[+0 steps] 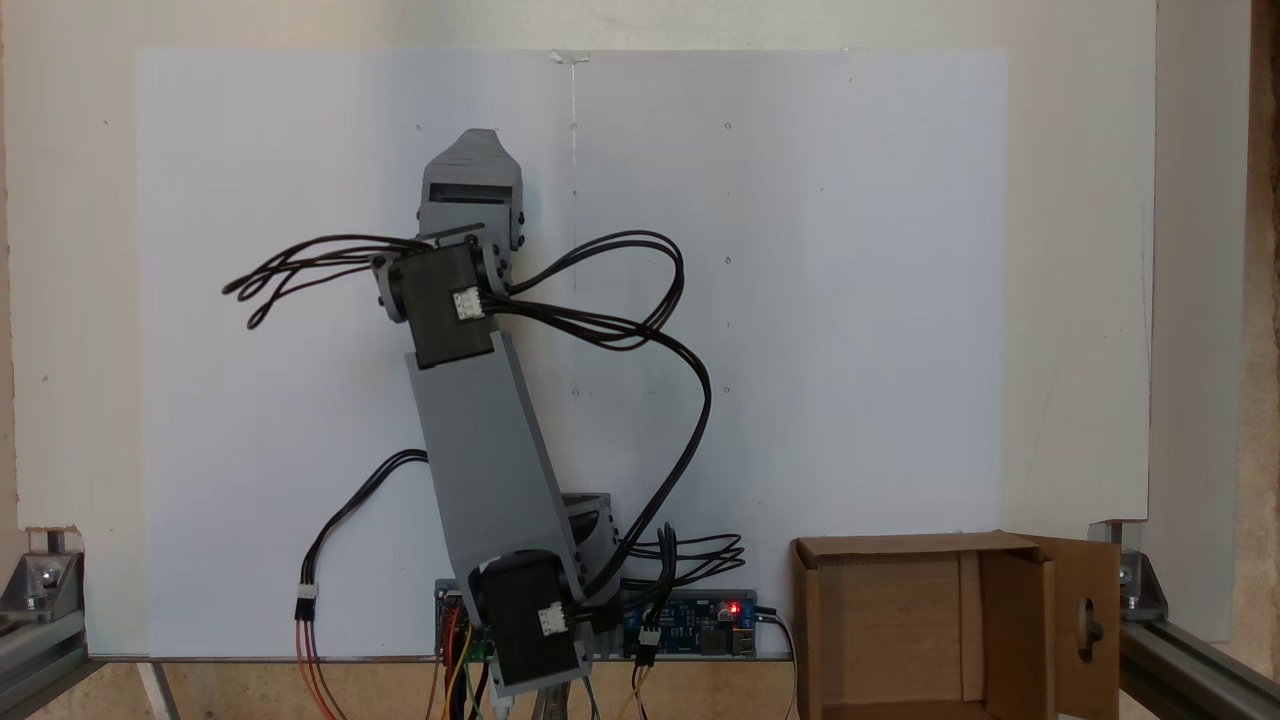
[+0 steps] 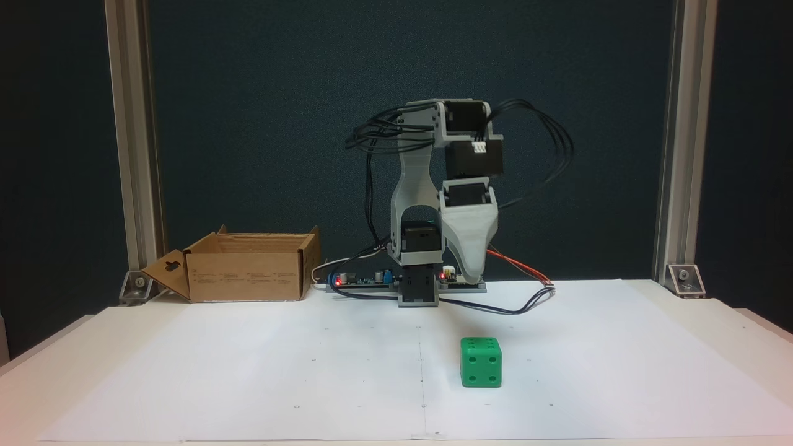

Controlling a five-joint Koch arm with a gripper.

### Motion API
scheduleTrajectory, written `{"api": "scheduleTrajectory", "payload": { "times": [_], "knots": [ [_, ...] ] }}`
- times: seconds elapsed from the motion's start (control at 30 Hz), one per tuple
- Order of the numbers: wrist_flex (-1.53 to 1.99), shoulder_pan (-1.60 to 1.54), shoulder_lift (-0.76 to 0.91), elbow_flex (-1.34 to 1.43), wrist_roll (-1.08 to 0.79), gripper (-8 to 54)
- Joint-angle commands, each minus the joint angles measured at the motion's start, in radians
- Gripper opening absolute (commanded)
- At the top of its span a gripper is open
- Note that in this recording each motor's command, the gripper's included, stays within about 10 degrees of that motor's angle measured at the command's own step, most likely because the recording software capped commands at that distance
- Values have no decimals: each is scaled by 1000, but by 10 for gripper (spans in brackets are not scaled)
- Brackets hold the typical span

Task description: Grasp a green dice and put it in the bin.

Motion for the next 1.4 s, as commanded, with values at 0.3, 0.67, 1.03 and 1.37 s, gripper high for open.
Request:
{"api": "scheduleTrajectory", "payload": {
  "times": [0.3,0.67,1.03,1.37],
  "knots": [
    [255,9,-112,-275,44,459],
    [242,17,-187,-298,57,459],
    [201,37,-210,-321,57,452],
    [172,15,-236,-321,63,446]
  ]
}}
